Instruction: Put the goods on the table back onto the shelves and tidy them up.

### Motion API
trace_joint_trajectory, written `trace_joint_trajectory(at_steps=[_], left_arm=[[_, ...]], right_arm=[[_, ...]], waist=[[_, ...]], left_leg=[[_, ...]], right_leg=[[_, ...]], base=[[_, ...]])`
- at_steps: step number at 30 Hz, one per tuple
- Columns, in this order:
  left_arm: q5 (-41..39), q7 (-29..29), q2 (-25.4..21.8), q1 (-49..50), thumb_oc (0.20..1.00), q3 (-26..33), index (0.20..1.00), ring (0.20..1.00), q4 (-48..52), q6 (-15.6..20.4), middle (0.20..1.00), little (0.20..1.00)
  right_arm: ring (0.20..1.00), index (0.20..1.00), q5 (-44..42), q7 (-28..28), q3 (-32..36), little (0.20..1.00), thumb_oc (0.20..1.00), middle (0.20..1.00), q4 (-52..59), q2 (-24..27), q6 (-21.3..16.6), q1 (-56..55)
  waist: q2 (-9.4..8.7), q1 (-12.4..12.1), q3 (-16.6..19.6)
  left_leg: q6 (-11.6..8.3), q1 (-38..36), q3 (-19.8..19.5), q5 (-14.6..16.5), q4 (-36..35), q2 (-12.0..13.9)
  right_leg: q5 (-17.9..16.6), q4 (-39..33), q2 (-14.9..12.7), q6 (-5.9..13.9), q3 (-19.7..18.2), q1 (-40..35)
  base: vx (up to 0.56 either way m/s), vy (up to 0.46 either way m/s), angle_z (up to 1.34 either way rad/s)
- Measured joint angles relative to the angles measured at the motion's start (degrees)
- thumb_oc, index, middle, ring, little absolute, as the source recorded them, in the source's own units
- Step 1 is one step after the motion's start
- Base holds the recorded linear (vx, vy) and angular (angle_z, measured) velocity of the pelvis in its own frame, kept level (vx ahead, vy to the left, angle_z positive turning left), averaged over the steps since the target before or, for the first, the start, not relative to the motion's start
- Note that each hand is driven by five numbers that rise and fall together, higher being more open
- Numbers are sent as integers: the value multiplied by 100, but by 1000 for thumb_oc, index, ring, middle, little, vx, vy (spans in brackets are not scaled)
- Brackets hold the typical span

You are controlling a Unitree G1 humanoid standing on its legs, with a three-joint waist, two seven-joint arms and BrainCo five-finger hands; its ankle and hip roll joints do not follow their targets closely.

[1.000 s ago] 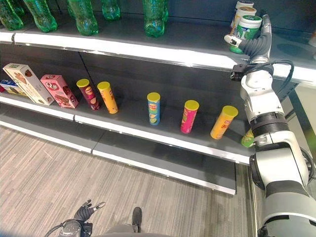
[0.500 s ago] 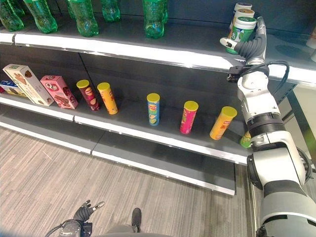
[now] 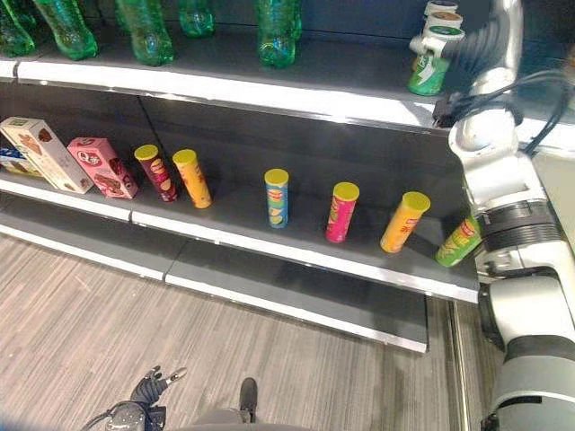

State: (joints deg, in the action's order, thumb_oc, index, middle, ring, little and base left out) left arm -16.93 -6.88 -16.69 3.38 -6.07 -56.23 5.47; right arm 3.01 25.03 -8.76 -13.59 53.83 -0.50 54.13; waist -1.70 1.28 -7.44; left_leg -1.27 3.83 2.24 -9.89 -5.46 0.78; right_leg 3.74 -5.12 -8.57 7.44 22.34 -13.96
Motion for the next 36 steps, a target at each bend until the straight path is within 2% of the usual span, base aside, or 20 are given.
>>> trace_joint_trajectory(at_steps=[7, 9, 12, 14, 15, 16, 17, 18, 19, 20, 21, 23, 24, 25, 26, 29, 30, 32, 33, 36], left_arm=[[32, -32, 52, -92, 1000, 172, 1000, 1000, -23, -35, 1000, 1000], [38, -21, 64, -96, 1000, 166, 1000, 1000, -53, -30, 1000, 1000], [66, 96, 103, -4, 1000, 165, 1000, 1000, 50, 46, 1000, 1000], [65, 169, 121, 44, 1000, 163, 1000, 1000, 79, 58, 1000, 1000], [59, 186, 104, 10, 1000, 161, 1000, 1000, 149, 71, 1000, 1000], [59, 203, 46, -80, 1000, 163, 1000, 1000, 185, 94, 1000, 1000], [55, 240, 6, -215, 1000, 168, 1000, 1000, 181, 108, 1000, 1000], [21, 275, 19, -291, 1000, 145, 1000, 1000, 215, 116, 1000, 1000], [8, 294, 56, -290, 1000, 154, 1000, 1000, 189, 119, 1000, 1000], [12, 328, 85, -396, 1000, 122, 1000, 1000, 183, 124, 1000, 1000], [47, 375, 95, -502, 1000, 68, 1000, 1000, 158, 152, 1000, 1000], [103, 395, 73, -561, 1000, -28, 1000, 1000, 150, 155, 1000, 1000], [243, 427, 47, -663, 1000, -89, 1000, 1000, 195, 177, 1000, 1000], [245, 432, 42, -669, 1000, -106, 1000, 1000, 217, 195, 1000, 1000], [272, 430, -21, -614, 1000, -66, 1000, 1000, 197, 199, 1000, 1000], [468, 544, -183, -603, 1000, -30, 1000, 1000, 240, 208, 1000, 1000], [505, 592, -304, -511, 1000, -25, 1000, 1000, 471, 251, 1000, 1000], [620, 622, -422, -493, 1000, 56, 1000, 1000, 377, 322, 1000, 1000], [716, 647, -456, -400, 1000, 147, 1000, 1000, 248, 260, 1000, 1000], [693, 639, -507, -434, 1000, 159, 1000, 1000, 28, 239, 1000, 1000]], right_arm=[[1000, 1000, 55, -86, 1205, 1000, 1000, 1000, 1641, 414, -548, -1849], [1000, 1000, -261, -316, 1289, 1000, 1000, 1000, 1879, 441, -773, -2197], [1000, 1000, -1276, -1079, 1644, 1000, 1000, 1000, 2676, 461, -1358, -3210], [1000, 1000, -1692, -1492, 1591, 1000, 1000, 1000, 2842, 461, -1605, -3265], [1000, 1000, -1985, -1661, 1589, 1000, 1000, 1000, 2838, 403, -1694, -3259], [1000, 1000, -2220, -1811, 1563, 1000, 1000, 1000, 2839, 255, -1750, -3215], [1000, 1000, -2465, -1994, 1439, 1000, 1000, 1000, 2847, 255, -1760, -3126], [1000, 1000, -2634, -2178, 1455, 1000, 1000, 1000, 2921, 231, -1759, -3174], [1000, 1000, -2695, -2290, 1502, 1000, 1000, 1000, 3017, 214, -1759, -3278], [1000, 1000, -2696, -2361, 1587, 1000, 1000, 1000, 3069, 243, -1763, -3377], [1000, 1000, -2720, -2454, 1679, 1000, 1000, 1000, 3087, 203, -1758, -3531], [1000, 1000, -2716, -2532, 1697, 1000, 1000, 1000, 3088, 179, -1751, -3711], [1000, 1000, -2643, -2529, 1720, 1000, 1000, 1000, 3065, 175, -1697, -3848], [1000, 1000, -2604, -2521, 1721, 1000, 1000, 1000, 3071, 106, -1645, -3891], [1000, 1000, -2451, -2517, 1698, 1000, 1000, 1000, 3060, 70, -1577, -3930], [1000, 1000, -2230, -2386, 1903, 1000, 1000, 1000, 2982, 75, -1519, -4081], [1000, 1000, -1958, -2251, 2371, 1000, 1000, 1000, 2988, 96, -1559, -4508], [1000, 1000, -1699, -2090, 2594, 1000, 1000, 1000, 2739, 183, -1480, -4621], [1000, 1000, -1536, -1929, 2760, 1000, 1000, 1000, 2577, 205, -1475, -4746], [1000, 1000, -1417, -1779, 2787, 1000, 1000, 1000, 2342, 428, -1481, -4761]], waist=[[-172, 331, -56], [-168, 457, -58], [-218, 582, -73], [-227, 700, -109], [-321, 715, -168], [-382, 656, -225], [-424, 525, -306], [-411, 586, -322], [-354, 559, -327], [-313, 661, -352], [-325, 771, -403], [-311, 780, -430], [-336, 912, -488], [-352, 875, -513], [-327, 852, -573], [-422, 990, -721], [-448, 956, -751], [-411, 928, -879], [-389, 954, -895], [-234, 866, -907]], left_leg=[[-72, -120, 318, 126, -1, 99], [-72, -143, 439, 131, -1, 139], [-65, -225, 594, 152, 41, 188], [-75, -212, 717, 144, 53, 240], [-117, -130, 710, 169, 203, 242], [-165, 36, 567, 201, 490, 309], [-351, 146, 170, 291, 692, 381], [-494, 138, -266, 438, 684, 407], [-504, 51, -486, 444, 515, 419], [-510, -52, -496, 496, 370, 439], [-444, -198, -324, 498, 122, 353], [-299, -198, -39, 447, 45, 236], [-226, -232, 271, 489, 44, 119], [-185, -254, 439, 499, 45, 101], [-84, -329, 832, 567, 40, 156], [13, -597, 1341, 699, 11, 93], [13, -637, 1562, 742, 38, 111], [27, -713, 1846, 801, 2, 210], [127, -762, 2038, 813, 0, 254], [19, -810, 2395, 703, 6, 551]], right_leg=[[-13, -2, -4, 22, -344, 65], [-31, -1, -3, 39, -452, 114], [-32, 0, 19, 38, -663, 179], [-57, 4, 48, 31, -889, 294], [-77, 62, 49, 22, -1006, 428], [-84, 156, 28, 10, -1165, 628], [-180, 127, 37, -35, -1402, 726], [-266, 68, 54, -26, -1570, 798], [-285, 52, 95, -1, -1595, 777], [-314, 35, 55, 17, -1665, 779], [-361, 27, -50, 96, -1790, 871], [-445, 65, -199, 230, -2047, 1061], [-555, 124, -304, 362, -2249, 1269], [-627, 220, -313, 379, -2378, 1454], [-760, 369, -307, 437, -2509, 1651], [-1045, 297, -351, 509, -2437, 1697], [-1313, 152, -282, 430, -2209, 1745], [-1664, 81, -184, 408, -1968, 1844], [-1643, -21, -218, 464, -1685, 1834], [-1199, 463, -352, 270, -935, 1870]], base=[[22, 2, -26], [29, -7, -30], [-39, -18, -30], [-249, -36, -50], [-205, 2, -66], [-38, 135, -93], [-72, 230, -102], [-29, 215, -82], [-14, 222, -43], [-39, 266, -40], [-68, 357, -48], [-86, 331, -80], [-98, 248, -107], [-145, 196, -147], [-71, 82, -151], [-108, 87, -107], [-101, 34, -102], [-116, -15, -84], [-134, -31, -53], [-134, -74, -59]])
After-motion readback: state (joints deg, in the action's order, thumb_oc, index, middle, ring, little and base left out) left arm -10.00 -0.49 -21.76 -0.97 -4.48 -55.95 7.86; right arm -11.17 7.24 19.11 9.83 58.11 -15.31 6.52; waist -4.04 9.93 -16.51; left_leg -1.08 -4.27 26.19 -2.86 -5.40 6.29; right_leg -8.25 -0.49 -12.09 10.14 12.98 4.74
